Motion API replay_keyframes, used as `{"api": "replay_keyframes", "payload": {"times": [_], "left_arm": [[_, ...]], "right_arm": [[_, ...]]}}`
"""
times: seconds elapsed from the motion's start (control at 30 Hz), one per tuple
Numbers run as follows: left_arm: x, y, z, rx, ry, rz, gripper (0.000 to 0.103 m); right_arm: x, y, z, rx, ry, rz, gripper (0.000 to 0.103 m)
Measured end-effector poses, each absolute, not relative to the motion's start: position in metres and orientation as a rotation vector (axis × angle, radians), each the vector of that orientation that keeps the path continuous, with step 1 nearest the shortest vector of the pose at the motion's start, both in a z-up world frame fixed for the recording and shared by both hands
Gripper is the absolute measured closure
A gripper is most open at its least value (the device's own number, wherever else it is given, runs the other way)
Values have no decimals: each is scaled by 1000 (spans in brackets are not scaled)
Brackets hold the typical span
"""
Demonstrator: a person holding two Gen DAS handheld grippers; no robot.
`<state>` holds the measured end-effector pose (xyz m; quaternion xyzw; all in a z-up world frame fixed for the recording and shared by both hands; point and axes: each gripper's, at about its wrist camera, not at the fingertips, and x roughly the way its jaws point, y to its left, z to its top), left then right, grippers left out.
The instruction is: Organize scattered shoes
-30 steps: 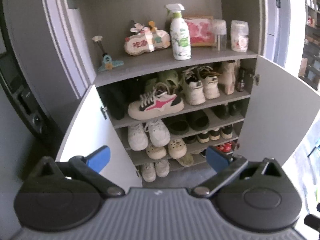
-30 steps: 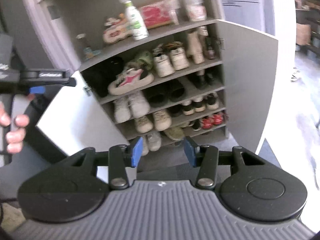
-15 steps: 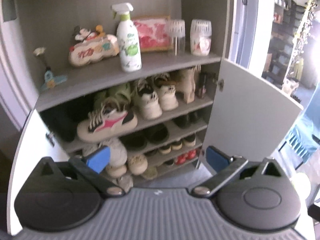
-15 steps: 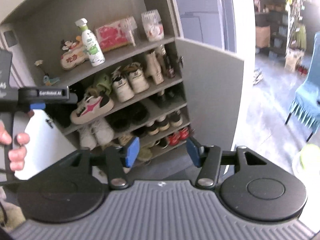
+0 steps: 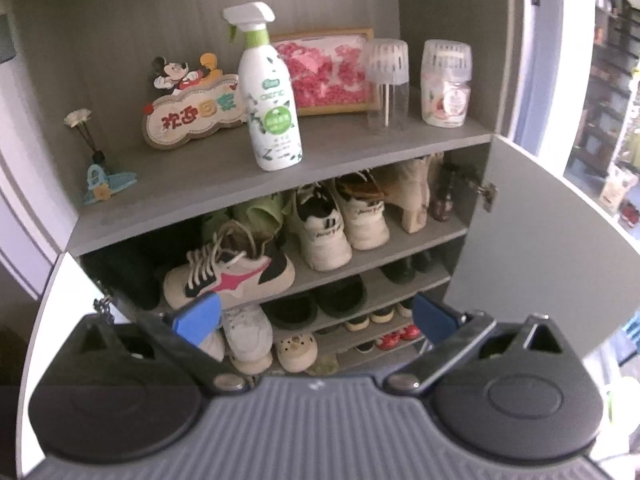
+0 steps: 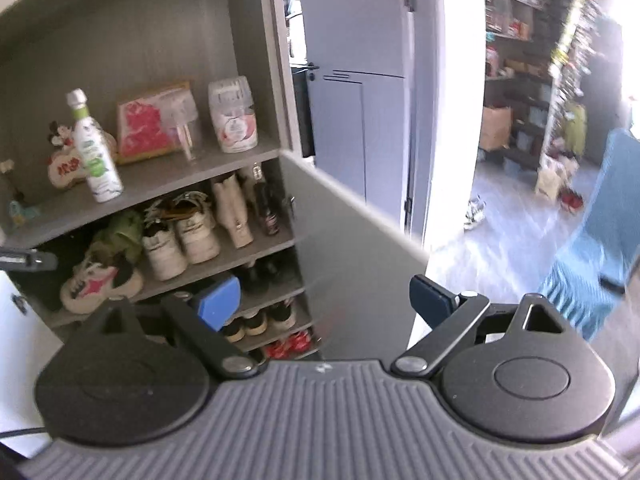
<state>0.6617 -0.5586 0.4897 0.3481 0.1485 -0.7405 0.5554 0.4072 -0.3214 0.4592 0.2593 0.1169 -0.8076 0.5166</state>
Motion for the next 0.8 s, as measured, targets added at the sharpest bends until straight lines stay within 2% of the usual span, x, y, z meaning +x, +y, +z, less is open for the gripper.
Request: {"api": "replay_keyframes", "payload": {"times": [0.3,0.5,0.53,0.57,0.6,0.77,0.8], "left_arm": [[579,-581,504,795,415,-1564,0],[553,-589,510,823,417,-1481,0],[551,-590,512,822,410,-1468,0],[550,-593,514,816,409,-1459,0],[549,-596,516,808,413,-1451,0],[545,-609,517,787,448,-1441,0],[543,-611,516,786,460,-1448,0]], "right_arm": [[250,-437,430,853,472,-1566,9],[207,-473,401,1060,384,-1353,10],[203,-474,398,1082,361,-1324,14],[199,-476,394,1103,340,-1298,28],[196,-476,391,1128,317,-1283,34],[186,-472,376,1218,248,-1235,43],[186,-471,374,1227,249,-1225,51]]}}
